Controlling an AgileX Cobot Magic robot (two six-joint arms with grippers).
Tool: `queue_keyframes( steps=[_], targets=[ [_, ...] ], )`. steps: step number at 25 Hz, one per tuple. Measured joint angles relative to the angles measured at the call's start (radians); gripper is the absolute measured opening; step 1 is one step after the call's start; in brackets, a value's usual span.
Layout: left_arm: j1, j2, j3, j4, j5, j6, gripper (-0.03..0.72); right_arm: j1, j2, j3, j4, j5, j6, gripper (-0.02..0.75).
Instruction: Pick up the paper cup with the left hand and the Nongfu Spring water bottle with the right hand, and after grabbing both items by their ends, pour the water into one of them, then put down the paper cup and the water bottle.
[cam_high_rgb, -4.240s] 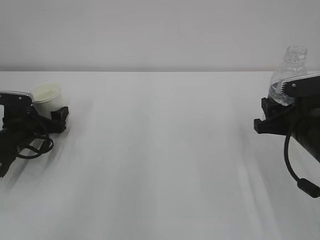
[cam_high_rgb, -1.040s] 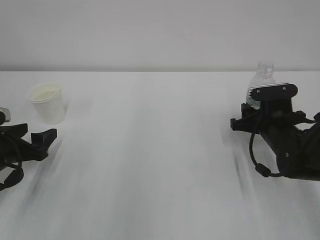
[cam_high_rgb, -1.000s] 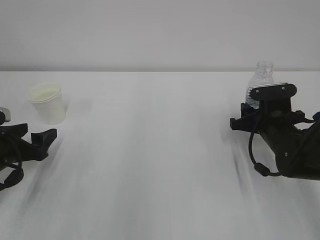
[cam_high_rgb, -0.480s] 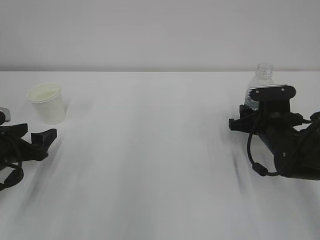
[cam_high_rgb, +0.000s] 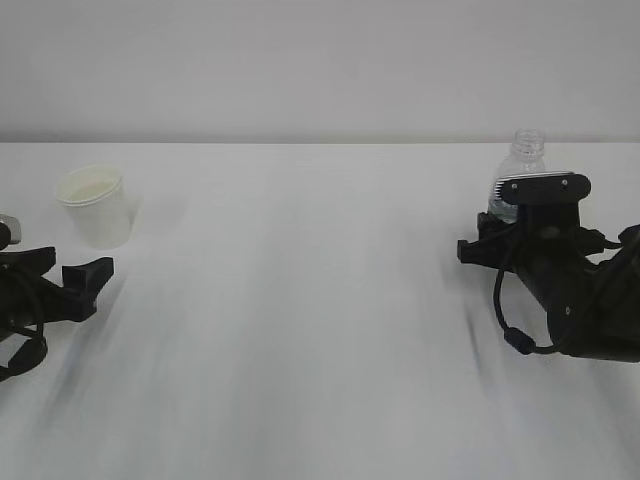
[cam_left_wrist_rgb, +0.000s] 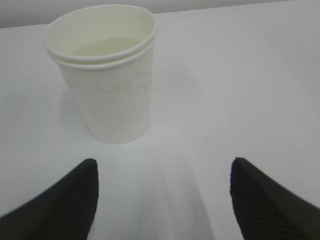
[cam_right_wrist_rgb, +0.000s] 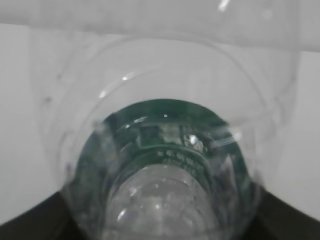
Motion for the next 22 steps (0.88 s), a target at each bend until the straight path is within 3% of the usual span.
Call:
queue_keyframes(
  steps=[6,22],
  targets=[
    [0.000,0.000,0.000,0.000,0.000,0.000,0.588,0.000,0.000,0.000,-0.004,-0.006,0.000,0.585],
    [0.000,-0.005,0.000,0.000,0.000,0.000,0.588,0.000,0.000,0.012,-0.007,-0.011,0.000,0.598]
  ],
)
